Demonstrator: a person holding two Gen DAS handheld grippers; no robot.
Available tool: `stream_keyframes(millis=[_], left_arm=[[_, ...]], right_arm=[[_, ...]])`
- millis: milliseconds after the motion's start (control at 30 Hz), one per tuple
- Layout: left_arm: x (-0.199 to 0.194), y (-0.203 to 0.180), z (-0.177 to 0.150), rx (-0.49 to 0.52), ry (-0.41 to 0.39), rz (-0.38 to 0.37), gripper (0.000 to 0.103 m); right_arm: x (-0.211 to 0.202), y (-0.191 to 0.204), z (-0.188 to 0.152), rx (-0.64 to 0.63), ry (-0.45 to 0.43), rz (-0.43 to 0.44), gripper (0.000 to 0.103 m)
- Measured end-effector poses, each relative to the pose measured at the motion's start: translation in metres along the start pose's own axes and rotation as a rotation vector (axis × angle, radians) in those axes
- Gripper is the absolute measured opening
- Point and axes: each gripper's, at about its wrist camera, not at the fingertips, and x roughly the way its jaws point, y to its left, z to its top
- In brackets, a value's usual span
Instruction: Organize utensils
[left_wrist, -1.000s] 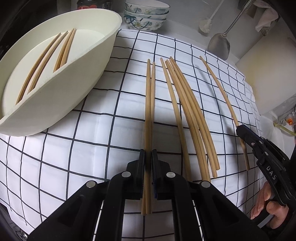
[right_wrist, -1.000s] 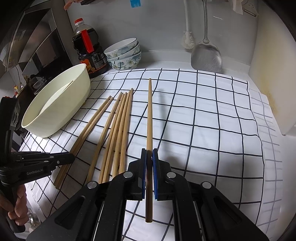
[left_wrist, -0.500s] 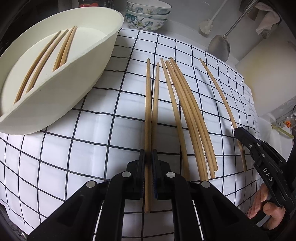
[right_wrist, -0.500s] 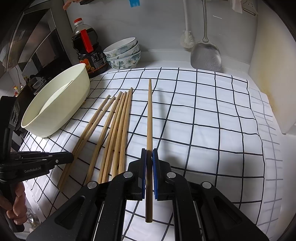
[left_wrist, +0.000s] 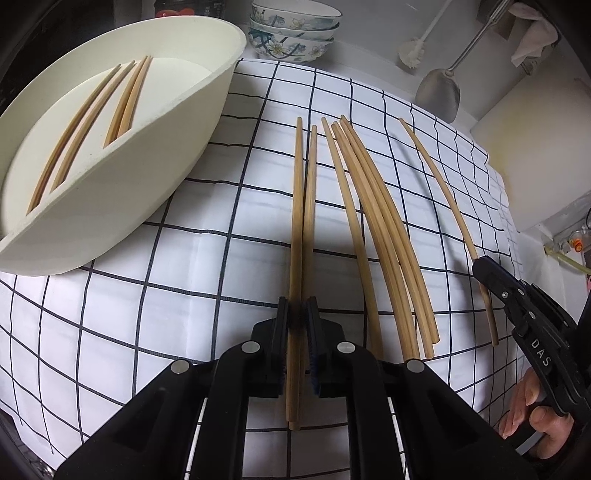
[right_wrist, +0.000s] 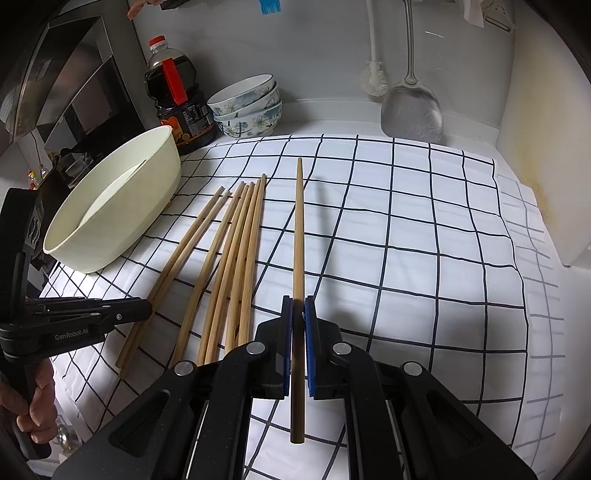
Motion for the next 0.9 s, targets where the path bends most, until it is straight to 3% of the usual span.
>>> stream_keyframes(millis=[533, 900], left_arm=[[0.000, 0.005, -0.001, -0.006, 0.000, 0.031, 0.015], [0.005, -0.012, 0.004, 0.075, -0.024, 0.124, 0.012]], right_arm=[[-0.004, 0.002, -0.001, 0.000, -0.008, 0.001, 0.006], [-0.005, 0.001, -0.002, 0.005, -0.008, -0.002, 0.006]])
